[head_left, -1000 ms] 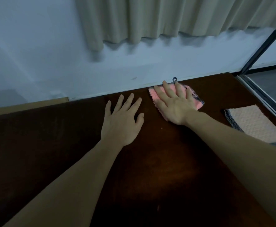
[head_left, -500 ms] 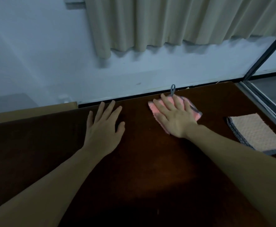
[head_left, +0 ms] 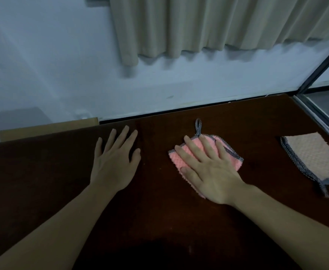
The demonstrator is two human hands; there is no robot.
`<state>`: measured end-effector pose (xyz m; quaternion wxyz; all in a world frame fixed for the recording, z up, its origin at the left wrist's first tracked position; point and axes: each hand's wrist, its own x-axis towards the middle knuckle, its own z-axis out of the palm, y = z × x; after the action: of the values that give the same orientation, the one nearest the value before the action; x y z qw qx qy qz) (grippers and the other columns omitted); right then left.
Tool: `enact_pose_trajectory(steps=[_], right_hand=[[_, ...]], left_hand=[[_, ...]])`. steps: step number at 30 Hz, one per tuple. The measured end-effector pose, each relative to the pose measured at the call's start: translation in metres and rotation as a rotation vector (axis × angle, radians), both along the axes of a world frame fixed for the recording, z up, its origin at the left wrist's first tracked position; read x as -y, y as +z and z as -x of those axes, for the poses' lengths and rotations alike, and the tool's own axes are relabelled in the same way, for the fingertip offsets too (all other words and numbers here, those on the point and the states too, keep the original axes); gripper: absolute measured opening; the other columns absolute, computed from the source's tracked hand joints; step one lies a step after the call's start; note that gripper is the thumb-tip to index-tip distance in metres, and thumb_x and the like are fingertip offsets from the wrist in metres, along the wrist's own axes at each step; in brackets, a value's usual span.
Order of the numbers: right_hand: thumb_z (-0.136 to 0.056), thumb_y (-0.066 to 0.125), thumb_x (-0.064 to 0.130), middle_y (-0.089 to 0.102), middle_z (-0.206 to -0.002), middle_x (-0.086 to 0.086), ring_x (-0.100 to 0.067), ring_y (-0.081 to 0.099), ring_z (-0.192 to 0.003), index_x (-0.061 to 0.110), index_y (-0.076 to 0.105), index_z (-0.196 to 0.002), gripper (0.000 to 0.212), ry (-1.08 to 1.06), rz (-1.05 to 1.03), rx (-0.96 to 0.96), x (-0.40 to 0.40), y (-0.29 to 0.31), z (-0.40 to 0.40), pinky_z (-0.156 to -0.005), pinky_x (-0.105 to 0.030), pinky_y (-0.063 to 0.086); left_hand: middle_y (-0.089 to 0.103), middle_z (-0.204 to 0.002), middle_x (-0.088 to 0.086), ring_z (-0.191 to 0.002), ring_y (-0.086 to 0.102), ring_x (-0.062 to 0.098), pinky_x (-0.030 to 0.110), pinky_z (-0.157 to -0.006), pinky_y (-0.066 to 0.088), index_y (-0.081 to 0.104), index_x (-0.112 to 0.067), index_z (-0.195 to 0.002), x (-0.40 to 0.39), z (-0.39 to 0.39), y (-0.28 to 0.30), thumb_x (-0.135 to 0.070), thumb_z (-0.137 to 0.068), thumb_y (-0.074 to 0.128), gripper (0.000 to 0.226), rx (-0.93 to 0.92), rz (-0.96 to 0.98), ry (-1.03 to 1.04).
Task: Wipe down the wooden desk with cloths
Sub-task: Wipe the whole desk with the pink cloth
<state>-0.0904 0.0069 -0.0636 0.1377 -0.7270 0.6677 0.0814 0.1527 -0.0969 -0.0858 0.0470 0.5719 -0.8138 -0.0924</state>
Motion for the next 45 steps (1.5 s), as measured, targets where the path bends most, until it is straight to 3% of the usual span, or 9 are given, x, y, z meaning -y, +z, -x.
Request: enact_pose_trajectory(steps=[7, 10, 13, 17, 21, 30, 34, 40, 45], right_hand=[[-0.103, 0.005, 0.059, -0.019, -0.168, 0.009, -0.029, -0.017, -0.155, 0.046, -0.013, -0.157, 0.058, -0.15, 0.082, -0.034, 0.102, -0.007, 0.021, -0.122, -0.06, -0.008], [-0.104, 0.006, 0.058, -0.016, -0.169, 0.008, -0.03, -0.016, -0.155, 0.044, -0.008, -0.159, 0.059, -0.225, 0.067, -0.035, 0.127, -0.008, 0.019, -0.121, -0.063, -0.009], [-0.103, 0.003, 0.058, -0.018, -0.169, 0.006, -0.03, -0.018, -0.154, 0.042, -0.011, -0.159, 0.06, -0.221, 0.069, -0.019, 0.11, -0.008, 0.01, -0.121, -0.062, -0.01], [-0.086, -0.02, 0.064, -0.029, -0.164, 0.008, -0.029, -0.027, -0.151, 0.045, -0.024, -0.154, 0.071, -0.054, 0.069, -0.004, 0.038, -0.003, -0.019, -0.121, -0.06, -0.013], [-0.079, -0.033, 0.068, -0.035, -0.16, 0.011, -0.026, -0.034, -0.149, 0.052, -0.035, -0.144, 0.066, 0.051, 0.019, -0.011, -0.001, -0.002, -0.027, -0.121, -0.057, -0.015], [-0.103, 0.006, 0.06, -0.014, -0.169, 0.007, -0.03, -0.014, -0.155, 0.046, -0.009, -0.158, 0.059, -0.117, 0.096, -0.036, 0.126, -0.011, -0.011, -0.121, -0.062, -0.007], [-0.104, 0.005, 0.058, -0.016, -0.169, 0.005, -0.031, -0.016, -0.155, 0.042, -0.011, -0.159, 0.06, -0.158, 0.088, -0.027, 0.118, -0.009, -0.024, -0.121, -0.062, -0.009], [-0.088, -0.019, 0.063, -0.031, -0.162, 0.01, -0.026, -0.029, -0.151, 0.046, -0.027, -0.151, 0.067, 0.004, 0.051, -0.013, 0.015, -0.004, -0.051, -0.121, -0.057, -0.014], [-0.087, -0.016, 0.066, -0.03, -0.162, 0.011, -0.026, -0.027, -0.151, 0.05, -0.026, -0.151, 0.066, 0.029, 0.064, -0.037, 0.038, -0.007, -0.038, -0.122, -0.057, -0.011]], left_hand=[[-0.001, -0.169, -0.011, -0.156, -0.007, 0.015, 0.047, -0.126, -0.006, 0.01, -0.038, -0.161, -0.001, 0.0, 0.001, -0.053, -0.104, 0.021, 0.06, -0.007, 0.001, -0.006], [0.0, -0.169, -0.012, -0.156, -0.006, 0.015, 0.046, -0.125, -0.007, 0.01, -0.039, -0.161, -0.001, 0.0, 0.0, -0.052, -0.105, 0.023, 0.059, -0.003, 0.016, -0.011], [0.001, -0.17, -0.011, -0.156, -0.005, 0.015, 0.046, -0.125, -0.007, 0.011, -0.038, -0.161, -0.001, -0.001, -0.002, -0.051, -0.105, 0.024, 0.059, -0.013, 0.02, -0.012], [0.002, -0.17, -0.009, -0.157, -0.004, 0.017, 0.047, -0.124, -0.006, 0.012, -0.037, -0.161, 0.001, -0.001, -0.003, -0.051, -0.105, 0.025, 0.059, -0.012, 0.025, -0.013], [0.0, -0.17, -0.01, -0.157, -0.005, 0.017, 0.047, -0.125, -0.005, 0.011, -0.038, -0.161, 0.001, 0.001, -0.001, -0.053, -0.104, 0.023, 0.06, -0.001, 0.016, 0.001], [0.002, -0.17, -0.009, -0.157, -0.003, 0.018, 0.05, -0.125, -0.005, 0.012, -0.037, -0.161, 0.001, 0.001, -0.002, -0.052, -0.105, 0.025, 0.059, -0.004, 0.022, -0.009], [0.004, -0.17, -0.008, -0.157, -0.001, 0.019, 0.05, -0.125, -0.004, 0.013, -0.037, -0.161, 0.0, 0.001, -0.002, -0.051, -0.105, 0.026, 0.059, -0.011, 0.028, -0.018], [0.003, -0.17, -0.008, -0.157, -0.002, 0.019, 0.05, -0.126, -0.003, 0.013, -0.037, -0.161, 0.001, -0.001, -0.001, -0.051, -0.104, 0.025, 0.059, -0.033, 0.02, -0.021], [0.002, -0.17, -0.008, -0.157, -0.003, 0.019, 0.05, -0.126, -0.004, 0.012, -0.037, -0.161, 0.001, -0.002, -0.001, -0.052, -0.104, 0.025, 0.06, -0.036, 0.004, -0.033]])
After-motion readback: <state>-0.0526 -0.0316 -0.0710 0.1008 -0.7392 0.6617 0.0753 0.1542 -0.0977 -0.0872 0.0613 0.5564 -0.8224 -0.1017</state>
